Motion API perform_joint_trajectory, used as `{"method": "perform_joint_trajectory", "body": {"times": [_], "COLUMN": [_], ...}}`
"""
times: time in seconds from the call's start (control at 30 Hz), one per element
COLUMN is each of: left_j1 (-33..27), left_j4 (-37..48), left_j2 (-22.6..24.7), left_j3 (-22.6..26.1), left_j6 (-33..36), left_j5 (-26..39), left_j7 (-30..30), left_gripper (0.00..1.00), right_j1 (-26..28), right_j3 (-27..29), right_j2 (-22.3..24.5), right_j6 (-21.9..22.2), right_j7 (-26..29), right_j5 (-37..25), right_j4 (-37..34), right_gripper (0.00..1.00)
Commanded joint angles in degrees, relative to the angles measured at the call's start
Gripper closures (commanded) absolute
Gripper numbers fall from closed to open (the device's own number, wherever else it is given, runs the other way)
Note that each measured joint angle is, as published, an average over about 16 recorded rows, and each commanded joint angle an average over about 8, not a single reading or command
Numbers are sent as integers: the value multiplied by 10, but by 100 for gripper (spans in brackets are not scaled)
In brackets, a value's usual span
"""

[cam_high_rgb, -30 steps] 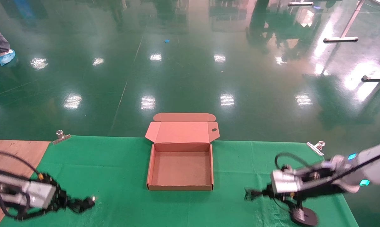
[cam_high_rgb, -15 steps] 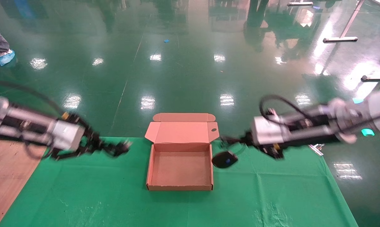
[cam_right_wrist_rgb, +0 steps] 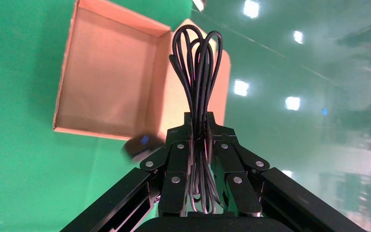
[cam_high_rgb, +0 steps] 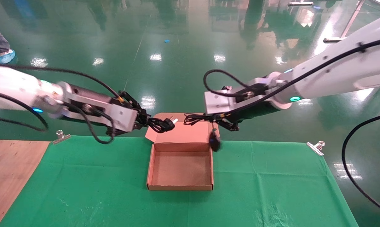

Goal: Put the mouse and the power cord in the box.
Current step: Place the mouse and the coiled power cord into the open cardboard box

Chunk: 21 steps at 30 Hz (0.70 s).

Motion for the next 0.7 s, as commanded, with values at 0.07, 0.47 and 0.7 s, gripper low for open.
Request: {"method": "perform_joint_trajectory", "body": {"times": [0.07, 0.47, 0.7], "left_j1": [12, 100, 255], "left_j4": [20, 47, -60], "left_j2": [16, 60, 86], "left_j3": [3, -18, -47], "left_j6": [-30, -224, -442], "left_j5": [6, 4, 8], "left_j7": [23, 91, 77], "left_gripper": [100, 100, 99], "right_j1": [7, 28, 36], "right_j3": [-2, 3, 7], "right_j2": [-24, -55, -45], "right_j6": [11, 25, 8], "right_j7": [-28, -106, -129], "right_j5": [1, 31, 48], "right_j4": [-51, -169, -197], "right_gripper": [100, 100, 100]}}
